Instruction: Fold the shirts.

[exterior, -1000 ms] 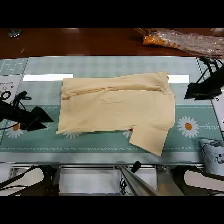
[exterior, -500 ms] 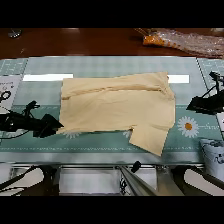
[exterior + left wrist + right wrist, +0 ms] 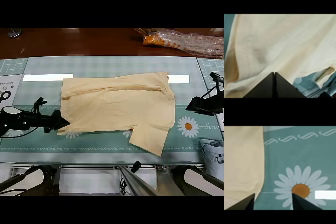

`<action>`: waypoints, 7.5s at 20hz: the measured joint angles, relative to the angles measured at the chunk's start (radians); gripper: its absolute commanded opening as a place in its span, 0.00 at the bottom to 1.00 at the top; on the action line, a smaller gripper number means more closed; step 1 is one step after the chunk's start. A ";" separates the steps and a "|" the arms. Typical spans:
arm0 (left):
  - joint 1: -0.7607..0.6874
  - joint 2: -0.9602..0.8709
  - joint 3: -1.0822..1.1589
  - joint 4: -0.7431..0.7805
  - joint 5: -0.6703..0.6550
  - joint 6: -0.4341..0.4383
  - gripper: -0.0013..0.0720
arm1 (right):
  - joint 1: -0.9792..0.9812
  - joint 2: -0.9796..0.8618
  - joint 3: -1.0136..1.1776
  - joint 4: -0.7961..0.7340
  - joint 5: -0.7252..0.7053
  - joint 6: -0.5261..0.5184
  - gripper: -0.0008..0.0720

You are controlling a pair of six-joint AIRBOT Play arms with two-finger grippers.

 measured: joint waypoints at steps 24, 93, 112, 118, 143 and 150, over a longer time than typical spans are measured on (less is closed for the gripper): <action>0.269 -0.041 -0.013 0.071 -0.129 0.120 0.78 | 0.000 0.000 0.000 -0.048 0.006 -0.016 0.74; 0.107 -0.482 0.716 -0.370 -0.066 0.203 0.91 | 0.017 -0.436 0.365 0.436 -0.428 -0.008 0.85; -0.015 -0.475 0.739 -0.371 -0.214 0.200 0.78 | 0.160 -0.632 0.365 0.583 -0.275 0.011 0.03; -0.047 -0.425 0.739 -0.372 -0.225 0.199 0.04 | 0.189 -0.514 0.365 0.633 -0.250 -0.033 0.03; -0.997 -0.451 0.738 -0.372 0.172 0.064 0.04 | 0.416 0.273 0.365 0.124 0.182 0.286 0.04; -0.977 -0.468 0.738 -0.371 0.171 0.068 0.04 | 0.419 0.293 0.358 0.100 0.204 0.298 0.04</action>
